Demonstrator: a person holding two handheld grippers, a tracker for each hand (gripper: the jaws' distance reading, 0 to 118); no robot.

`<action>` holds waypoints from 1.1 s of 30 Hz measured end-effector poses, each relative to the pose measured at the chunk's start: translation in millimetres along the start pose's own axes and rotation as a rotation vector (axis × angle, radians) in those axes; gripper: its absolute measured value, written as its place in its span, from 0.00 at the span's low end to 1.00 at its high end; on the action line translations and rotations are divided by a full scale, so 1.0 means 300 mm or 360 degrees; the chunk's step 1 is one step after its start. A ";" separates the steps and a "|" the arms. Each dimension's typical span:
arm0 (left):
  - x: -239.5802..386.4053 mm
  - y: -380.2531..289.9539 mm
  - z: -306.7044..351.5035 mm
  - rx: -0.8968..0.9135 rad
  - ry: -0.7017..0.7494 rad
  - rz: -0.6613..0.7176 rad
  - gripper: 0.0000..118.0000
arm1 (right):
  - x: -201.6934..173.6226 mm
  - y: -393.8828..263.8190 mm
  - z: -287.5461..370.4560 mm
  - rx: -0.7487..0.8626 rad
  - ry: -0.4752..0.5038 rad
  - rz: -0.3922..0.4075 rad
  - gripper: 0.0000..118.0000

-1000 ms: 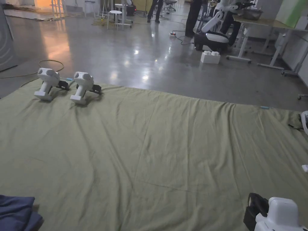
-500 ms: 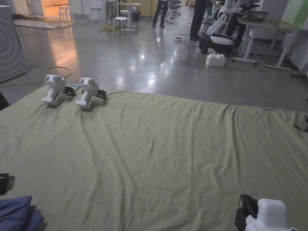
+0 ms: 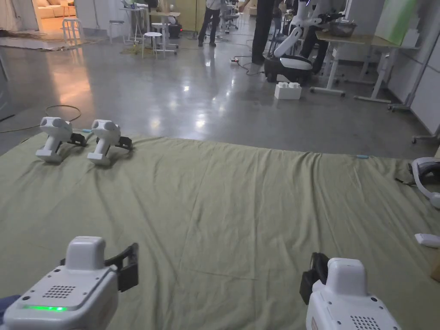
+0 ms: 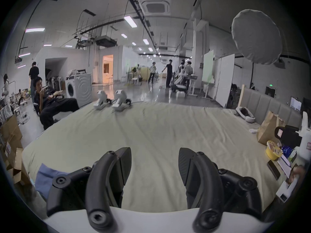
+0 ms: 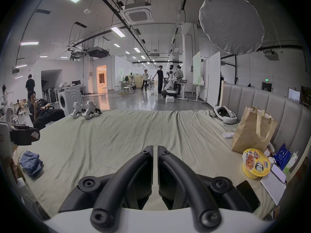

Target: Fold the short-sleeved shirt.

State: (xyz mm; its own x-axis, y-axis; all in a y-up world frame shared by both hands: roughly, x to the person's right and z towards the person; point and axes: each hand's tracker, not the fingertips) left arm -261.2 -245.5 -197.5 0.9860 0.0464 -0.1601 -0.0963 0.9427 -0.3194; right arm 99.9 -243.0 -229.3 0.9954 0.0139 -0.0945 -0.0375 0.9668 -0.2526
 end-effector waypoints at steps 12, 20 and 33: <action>0.186 0.027 0.024 0.0188 -0.0020 0.0001 0.12 | -0.021 0.005 0.003 0.0067 -0.0010 -0.0014 0.06; 0.202 0.010 0.037 0.0227 0.0004 -0.0074 0.04 | -0.002 -0.006 0.015 0.0091 -0.0059 -0.0046 0.06; 0.181 -0.010 0.052 0.0220 0.0015 -0.0088 0.04 | 0.008 -0.005 0.045 0.0113 -0.0070 -0.0030 0.06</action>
State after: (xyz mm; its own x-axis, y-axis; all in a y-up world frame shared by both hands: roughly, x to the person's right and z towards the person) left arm -205.3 -240.8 -190.7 0.9879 -0.0091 -0.1547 -0.0217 0.9803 -0.1963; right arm 103.5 -240.8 -216.1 0.9989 0.0053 -0.0475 -0.0140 0.9827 -0.1849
